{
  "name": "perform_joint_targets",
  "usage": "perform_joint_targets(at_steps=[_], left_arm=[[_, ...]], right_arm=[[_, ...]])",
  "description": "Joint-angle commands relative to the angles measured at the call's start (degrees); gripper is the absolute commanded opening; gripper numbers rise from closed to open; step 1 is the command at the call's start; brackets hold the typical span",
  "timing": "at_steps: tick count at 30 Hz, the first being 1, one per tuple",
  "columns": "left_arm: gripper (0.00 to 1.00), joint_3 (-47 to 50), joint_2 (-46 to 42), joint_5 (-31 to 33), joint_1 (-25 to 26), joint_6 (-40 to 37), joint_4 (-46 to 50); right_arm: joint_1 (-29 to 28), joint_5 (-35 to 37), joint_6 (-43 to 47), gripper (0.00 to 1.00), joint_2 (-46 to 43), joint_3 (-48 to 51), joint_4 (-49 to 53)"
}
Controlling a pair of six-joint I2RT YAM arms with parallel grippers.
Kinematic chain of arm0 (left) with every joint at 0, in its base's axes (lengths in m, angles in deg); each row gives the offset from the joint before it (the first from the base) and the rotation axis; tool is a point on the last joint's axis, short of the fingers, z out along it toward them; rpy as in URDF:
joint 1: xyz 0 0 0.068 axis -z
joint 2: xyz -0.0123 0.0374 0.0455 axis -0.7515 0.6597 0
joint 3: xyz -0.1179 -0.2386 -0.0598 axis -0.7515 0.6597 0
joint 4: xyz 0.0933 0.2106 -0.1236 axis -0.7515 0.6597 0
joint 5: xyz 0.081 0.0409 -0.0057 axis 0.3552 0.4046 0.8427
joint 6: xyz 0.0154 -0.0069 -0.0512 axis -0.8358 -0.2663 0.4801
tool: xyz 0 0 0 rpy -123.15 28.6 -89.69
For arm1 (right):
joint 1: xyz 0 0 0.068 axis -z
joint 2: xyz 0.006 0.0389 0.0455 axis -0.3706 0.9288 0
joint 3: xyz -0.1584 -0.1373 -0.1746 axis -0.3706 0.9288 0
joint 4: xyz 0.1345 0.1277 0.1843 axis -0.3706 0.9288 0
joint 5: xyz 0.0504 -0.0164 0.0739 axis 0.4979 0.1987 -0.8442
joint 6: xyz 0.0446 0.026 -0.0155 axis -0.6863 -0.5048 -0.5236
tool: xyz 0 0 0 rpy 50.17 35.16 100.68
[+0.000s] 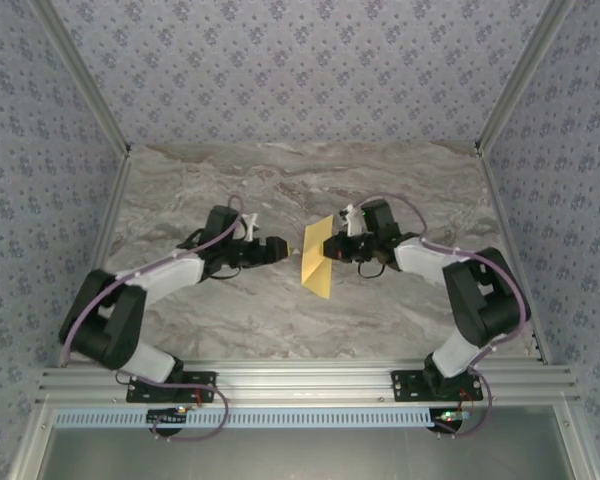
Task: Fold a paper plane with a square sheet of paper (fold left side to right side)
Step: Turn over the paper at the center of the table.
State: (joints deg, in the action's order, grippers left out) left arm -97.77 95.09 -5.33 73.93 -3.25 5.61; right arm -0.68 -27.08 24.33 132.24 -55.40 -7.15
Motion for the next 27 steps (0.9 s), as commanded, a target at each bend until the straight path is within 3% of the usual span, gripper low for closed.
perform_joint_targets(at_steps=[1, 6, 9, 17, 21, 27], left_arm=[[0.98, 2.1, -7.6, -2.3, -2.6, 8.4, -9.1], [0.98, 0.2, -11.4, -8.4, -3.2, 16.7, -18.3], [0.98, -1.1, -11.1, -11.3, -2.1, 21.4, -25.1], [0.97, -6.2, -10.7, -12.0, 3.5, 21.7, -27.8], [0.88, -6.6, -11.1, -11.8, 4.1, 21.8, -28.8], [0.62, -6.3, -11.9, -11.5, 4.4, 22.9, -30.5]], right_arm=[[3.3, -6.7, -1.4, 0.00, -7.2, -1.9, -5.2], [3.1, -13.0, -3.7, 0.00, -11.8, -6.8, -6.3], [0.5, -13.1, -3.8, 0.00, -13.4, -10.1, -5.1], [-5.2, -12.1, -6.3, 0.01, -14.1, -15.9, -5.6], [-5.4, -11.8, -9.7, 0.01, -14.3, -16.0, -8.4], [-5.4, -11.7, -12.2, 0.01, -14.7, -15.2, -10.4]])
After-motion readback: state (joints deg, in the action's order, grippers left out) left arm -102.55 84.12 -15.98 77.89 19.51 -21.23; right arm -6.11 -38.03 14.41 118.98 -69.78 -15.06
